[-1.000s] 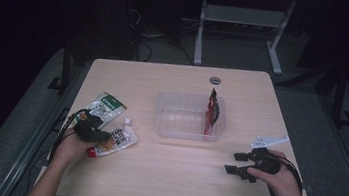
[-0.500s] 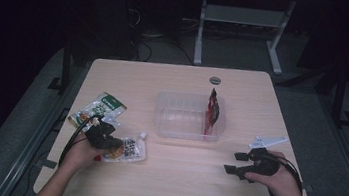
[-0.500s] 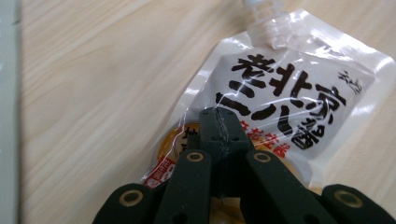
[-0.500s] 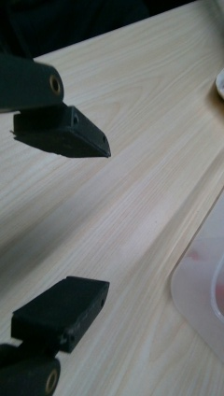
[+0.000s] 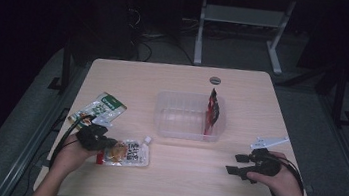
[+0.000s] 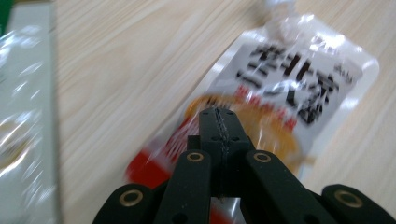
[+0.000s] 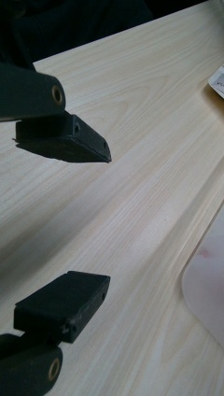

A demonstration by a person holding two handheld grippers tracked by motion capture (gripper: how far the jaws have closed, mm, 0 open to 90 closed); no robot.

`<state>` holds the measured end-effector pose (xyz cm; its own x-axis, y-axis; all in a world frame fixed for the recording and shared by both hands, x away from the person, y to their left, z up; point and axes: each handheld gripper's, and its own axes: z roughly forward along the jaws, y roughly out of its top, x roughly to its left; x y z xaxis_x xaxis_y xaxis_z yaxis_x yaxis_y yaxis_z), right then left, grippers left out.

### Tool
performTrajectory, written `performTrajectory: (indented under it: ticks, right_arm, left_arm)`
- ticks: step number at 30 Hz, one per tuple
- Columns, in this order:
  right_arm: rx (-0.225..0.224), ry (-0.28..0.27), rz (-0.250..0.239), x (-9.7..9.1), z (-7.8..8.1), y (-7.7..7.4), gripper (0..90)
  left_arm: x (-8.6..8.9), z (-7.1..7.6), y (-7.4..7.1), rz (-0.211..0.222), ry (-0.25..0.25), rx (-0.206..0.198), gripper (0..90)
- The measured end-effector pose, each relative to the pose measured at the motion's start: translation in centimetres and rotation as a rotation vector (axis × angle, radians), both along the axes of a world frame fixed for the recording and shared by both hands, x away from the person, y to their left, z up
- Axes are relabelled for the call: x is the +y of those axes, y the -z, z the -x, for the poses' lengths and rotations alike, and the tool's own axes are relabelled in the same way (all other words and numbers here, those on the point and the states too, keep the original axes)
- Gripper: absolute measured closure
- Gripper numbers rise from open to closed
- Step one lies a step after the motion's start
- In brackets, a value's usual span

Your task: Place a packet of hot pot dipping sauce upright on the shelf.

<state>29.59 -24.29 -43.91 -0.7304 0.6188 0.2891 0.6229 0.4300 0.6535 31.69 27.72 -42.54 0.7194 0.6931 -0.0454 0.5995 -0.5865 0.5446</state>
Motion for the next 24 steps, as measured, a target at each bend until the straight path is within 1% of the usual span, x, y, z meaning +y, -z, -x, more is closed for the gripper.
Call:
performTrajectory:
  ticks: [1,3,4,5,6,8,9,13,17,20,22,24]
  right_arm:
    - [-0.001,-0.001,-0.001,0.0,0.0,0.0,33.6]
    - [0.0,-0.001,0.005,0.0,0.0,0.1,33.3]
    - [0.0,0.0,0.005,0.0,0.0,0.1,33.1]
    - [0.002,0.002,0.003,0.0,0.0,0.1,33.0]
    - [0.003,0.003,0.003,0.1,0.0,0.1,33.0]
    - [0.003,0.002,0.007,0.1,0.0,0.2,33.1]
    - [0.002,0.002,0.007,0.1,0.0,0.2,33.1]
    - [0.003,0.004,0.006,0.1,-0.1,0.2,33.1]
    - [0.002,0.008,0.001,0.0,-0.1,0.2,33.7]
    - [0.017,0.007,-0.013,0.0,-0.1,0.1,34.3]
    - [0.028,0.005,-0.021,0.0,-0.1,0.1,35.2]
    - [0.032,-0.002,-0.022,0.1,-0.2,0.1,35.3]
  left_arm:
    - [0.6,0.2,-0.1,0.002,-0.003,0.002,90.0]
    - [1.4,0.3,0.1,0.002,-0.012,0.023,90.0]
    - [1.6,0.3,0.4,-0.008,-0.023,0.048,90.0]
    - [1.7,0.2,0.6,-0.014,-0.02,0.054,90.0]
    - [1.6,0.1,0.8,-0.007,-0.024,0.062,90.0]
    - [1.3,-0.1,1.1,-0.023,-0.014,0.079,90.0]
    - [1.1,-0.2,1.3,-0.031,-0.01,0.084,90.0]
    - [0.2,-0.2,1.7,-0.031,0.009,0.1,90.0]
    - [-1.1,-0.1,1.9,-0.006,0.033,0.106,90.0]
    - [-2.4,0.1,2.0,0.019,0.045,0.111,90.0]
    - [-3.4,0.1,2.1,0.027,0.071,0.117,90.0]
    - [-4.4,0.2,2.1,0.025,0.099,0.109,90.0]
